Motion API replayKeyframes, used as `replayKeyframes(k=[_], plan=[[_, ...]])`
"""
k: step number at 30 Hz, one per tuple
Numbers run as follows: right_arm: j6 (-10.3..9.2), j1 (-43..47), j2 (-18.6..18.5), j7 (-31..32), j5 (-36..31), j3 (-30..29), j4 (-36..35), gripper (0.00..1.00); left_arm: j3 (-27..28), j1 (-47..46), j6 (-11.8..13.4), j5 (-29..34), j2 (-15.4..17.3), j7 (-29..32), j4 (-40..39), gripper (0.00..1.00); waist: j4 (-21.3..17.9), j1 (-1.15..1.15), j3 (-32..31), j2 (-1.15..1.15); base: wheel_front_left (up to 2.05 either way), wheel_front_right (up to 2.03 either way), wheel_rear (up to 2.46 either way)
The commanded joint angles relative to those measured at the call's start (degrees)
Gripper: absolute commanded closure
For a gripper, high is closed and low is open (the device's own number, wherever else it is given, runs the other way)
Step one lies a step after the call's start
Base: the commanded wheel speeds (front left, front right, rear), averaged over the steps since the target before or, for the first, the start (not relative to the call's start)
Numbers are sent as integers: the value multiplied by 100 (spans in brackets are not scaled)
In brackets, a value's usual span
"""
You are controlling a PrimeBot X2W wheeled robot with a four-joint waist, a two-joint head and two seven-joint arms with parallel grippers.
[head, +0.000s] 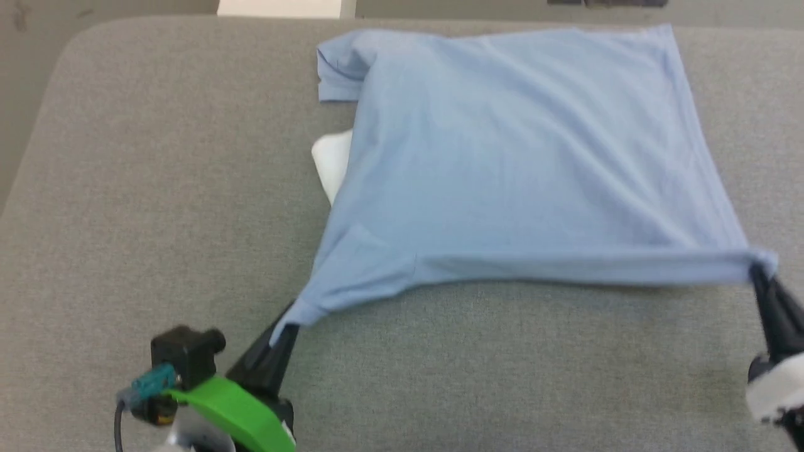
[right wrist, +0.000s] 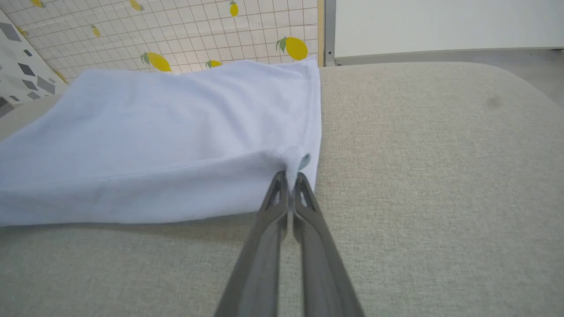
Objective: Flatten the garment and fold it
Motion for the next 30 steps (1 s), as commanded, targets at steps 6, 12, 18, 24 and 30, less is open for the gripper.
replayKeyframes(k=[6,12,18,24,30], plan=[[-9,1051,181,566,356,39,-245,100,-14,895,-49,-634,137,99,-263,100,-17,1,-633,0,0,0,0],[-9,1666,229,991,593,-36,-567,100,-34,1412,17,-858,359,267,-573,100,-14,1,-842,0,0,0,0],[-9,2276,320,1417,778,-122,-948,100,-82,1889,180,-975,484,353,-902,100,3,1,-974,0,0,0,0],[-9,2820,370,1764,962,-446,-1450,100,-8,2363,341,-1108,596,281,-1291,100,-21,1,-1036,0,0,0,0],[-9,2664,356,1712,843,-587,-1646,100,72,2171,342,-930,676,223,-1403,100,-44,1,-884,0,0,0,0]])
